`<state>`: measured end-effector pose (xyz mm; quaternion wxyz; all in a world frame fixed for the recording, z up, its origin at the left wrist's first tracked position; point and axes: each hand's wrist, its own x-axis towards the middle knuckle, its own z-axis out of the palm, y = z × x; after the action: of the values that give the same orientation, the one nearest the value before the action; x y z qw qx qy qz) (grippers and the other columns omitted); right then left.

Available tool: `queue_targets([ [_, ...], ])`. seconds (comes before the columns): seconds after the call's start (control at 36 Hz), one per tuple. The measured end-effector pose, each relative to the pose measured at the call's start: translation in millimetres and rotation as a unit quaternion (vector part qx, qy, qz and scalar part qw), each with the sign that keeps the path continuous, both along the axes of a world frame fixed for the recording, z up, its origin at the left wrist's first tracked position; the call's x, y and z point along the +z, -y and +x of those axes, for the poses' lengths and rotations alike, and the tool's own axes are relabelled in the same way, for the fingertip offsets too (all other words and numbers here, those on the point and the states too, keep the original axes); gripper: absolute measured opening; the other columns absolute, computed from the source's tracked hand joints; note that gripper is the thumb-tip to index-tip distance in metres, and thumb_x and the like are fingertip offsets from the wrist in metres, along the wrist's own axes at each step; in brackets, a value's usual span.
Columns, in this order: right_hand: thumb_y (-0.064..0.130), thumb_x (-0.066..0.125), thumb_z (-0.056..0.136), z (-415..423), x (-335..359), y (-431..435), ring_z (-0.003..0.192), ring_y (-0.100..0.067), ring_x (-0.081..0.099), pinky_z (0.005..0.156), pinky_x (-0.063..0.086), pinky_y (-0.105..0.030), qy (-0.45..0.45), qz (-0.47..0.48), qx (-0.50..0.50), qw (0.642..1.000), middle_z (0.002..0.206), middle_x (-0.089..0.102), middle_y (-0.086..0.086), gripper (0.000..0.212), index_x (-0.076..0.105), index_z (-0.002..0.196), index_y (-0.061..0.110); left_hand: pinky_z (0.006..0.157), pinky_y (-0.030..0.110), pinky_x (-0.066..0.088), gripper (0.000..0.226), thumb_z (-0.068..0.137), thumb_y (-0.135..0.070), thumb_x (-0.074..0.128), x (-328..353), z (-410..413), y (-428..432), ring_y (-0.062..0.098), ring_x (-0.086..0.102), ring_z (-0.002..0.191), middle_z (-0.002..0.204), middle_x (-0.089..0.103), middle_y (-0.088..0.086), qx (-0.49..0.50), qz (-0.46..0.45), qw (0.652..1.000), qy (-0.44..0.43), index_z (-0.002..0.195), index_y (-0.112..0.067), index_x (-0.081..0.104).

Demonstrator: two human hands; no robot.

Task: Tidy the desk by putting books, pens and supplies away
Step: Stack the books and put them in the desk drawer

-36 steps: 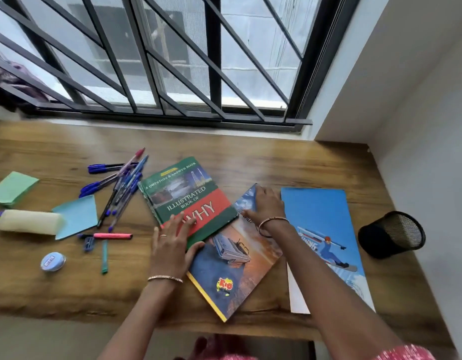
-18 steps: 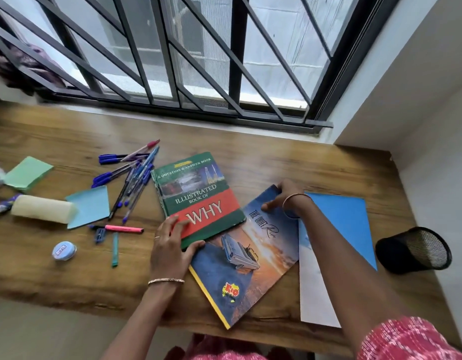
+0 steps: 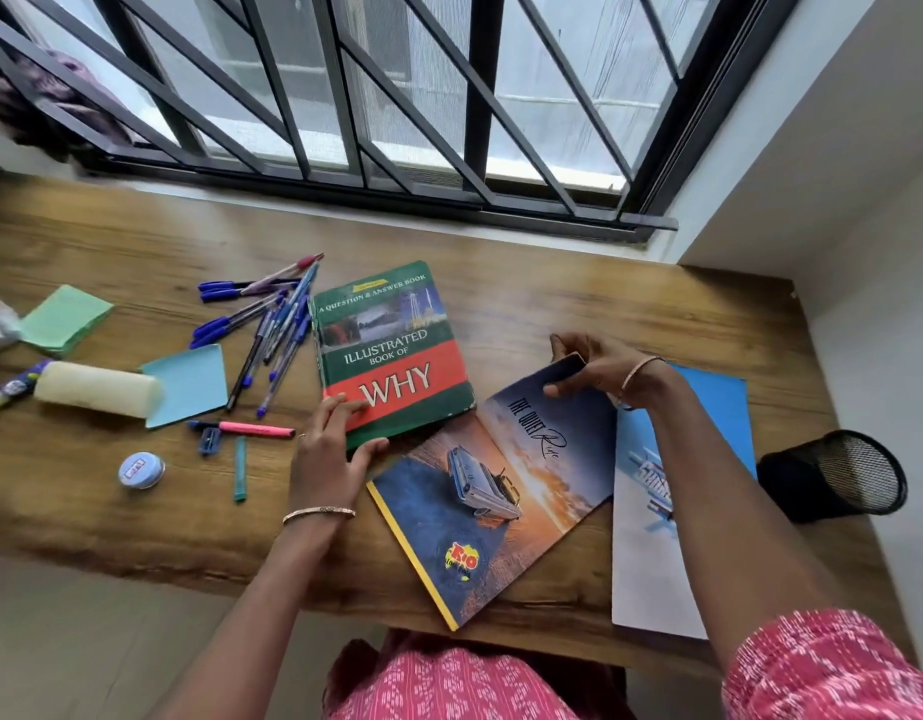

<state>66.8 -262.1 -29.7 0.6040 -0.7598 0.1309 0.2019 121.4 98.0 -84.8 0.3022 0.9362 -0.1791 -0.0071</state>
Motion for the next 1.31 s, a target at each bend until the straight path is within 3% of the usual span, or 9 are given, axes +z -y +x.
queue_targets([
  [0.25,-0.008,0.078,0.069,3.8,26.5,-4.3,0.063,-0.015,0.052,0.056,0.042,-0.024,0.067,0.08,0.032,0.994,0.062,0.057,-0.005,0.037,0.047,0.067,0.01,0.088,0.037,0.048,0.025,0.086,-0.028,0.068,18.6,13.0,-1.0,0.029,0.062,0.105,0.113,0.066,0.009,0.012,0.026,1.0,-0.009,0.106,-0.012,0.069],
  [0.42,-0.007,0.08,0.068,12.4,52.4,-22.3,0.063,-0.011,0.056,0.052,0.046,-0.02,0.134,0.034,0.008,0.99,0.065,0.058,-0.003,0.03,0.054,0.072,0.008,0.07,0.028,0.047,0.084,0.067,-0.091,0.035,67.3,-12.3,42.2,0.006,0.064,0.077,0.086,0.071,-0.011,-0.113,-0.15,0.945,-0.266,0.093,-0.02,0.07],
  [0.64,0.023,0.084,0.072,0.6,66.9,-26.9,0.093,-0.011,0.06,0.085,0.051,-0.025,0.235,-0.193,-0.265,0.915,0.104,0.068,-0.003,0.043,0.065,0.108,0.01,0.064,0.041,0.055,0.041,0.075,-0.043,0.065,72.5,-34.1,84.8,0.02,0.067,0.07,0.083,0.072,0.004,-0.133,-0.164,0.969,-0.131,0.102,-0.012,0.067],
  [0.75,0.029,0.073,0.08,-49.4,64.0,-19.1,0.099,-0.018,0.062,0.089,0.052,-0.036,0.182,-0.215,-0.446,0.85,0.11,0.067,-0.004,0.037,0.063,0.111,0.013,0.053,0.029,0.056,0.02,0.086,-0.006,0.068,82.9,-52.7,108.8,0.021,0.066,0.073,0.09,0.07,0.012,-0.088,-0.356,0.895,-0.255,0.105,-0.009,0.061],
  [0.89,0.065,0.067,0.074,-128.7,42.3,-22.4,0.09,-0.015,0.065,0.086,0.054,-0.038,0.026,-0.03,-0.43,0.902,0.106,0.067,-0.002,0.068,0.059,0.12,0.016,0.071,0.037,0.059,0.037,0.082,-0.009,0.068,84.3,-75.9,138.4,0.027,0.069,0.084,0.104,0.07,0.016,-0.045,-0.5,0.762,-0.41,0.118,-0.009,0.058],
  [0.94,0.056,0.069,0.075,-162.7,36.0,-31.5,0.08,-0.016,0.068,0.072,0.057,-0.033,0.011,0.075,-0.41,0.909,0.097,0.07,-0.006,0.062,0.061,0.114,0.009,0.073,0.038,0.06,0.037,0.078,-0.015,0.071,76.5,-90.8,152.2,0.031,0.068,0.088,0.105,0.069,0.018,-0.042,-0.501,0.746,-0.437,0.113,-0.013,0.06],
  [1.11,0.026,0.08,0.073,-230.5,5.4,-18.1,0.091,-0.028,0.072,0.077,0.059,-0.039,0.034,0.012,-0.467,0.884,0.097,0.074,-0.013,0.041,0.065,0.105,0.007,0.075,0.033,0.058,0.025,0.091,-0.018,0.063,34.7,-142.2,196.5,0.029,0.068,0.094,0.104,0.071,0.015,-0.051,-0.37,0.786,-0.492,0.111,-0.004,0.061],
  [1.22,0.016,0.08,0.076,-256.1,-15.3,2.0,0.086,-0.021,0.072,0.083,0.057,-0.047,0.014,-0.064,-0.452,0.89,0.091,0.075,-0.006,0.03,0.065,0.102,0.011,0.082,0.044,0.057,0.042,0.076,-0.052,0.064,5.0,-165.3,212.8,0.022,0.069,0.093,0.099,0.073,0.002,-0.061,-0.167,0.912,-0.37,0.1,-0.017,0.066],
  [1.31,0.032,0.083,0.07,-261.6,-31.3,10.3,0.083,-0.016,0.072,0.081,0.058,-0.048,-0.003,-0.128,-0.445,0.886,0.09,0.076,0.0,0.04,0.065,0.102,0.017,0.08,0.039,0.052,0.037,0.078,-0.047,0.066,3.4,-174.5,216.6,0.027,0.062,0.095,0.102,0.065,0.007,-0.046,-0.02,0.971,-0.234,0.102,-0.018,0.064],
])
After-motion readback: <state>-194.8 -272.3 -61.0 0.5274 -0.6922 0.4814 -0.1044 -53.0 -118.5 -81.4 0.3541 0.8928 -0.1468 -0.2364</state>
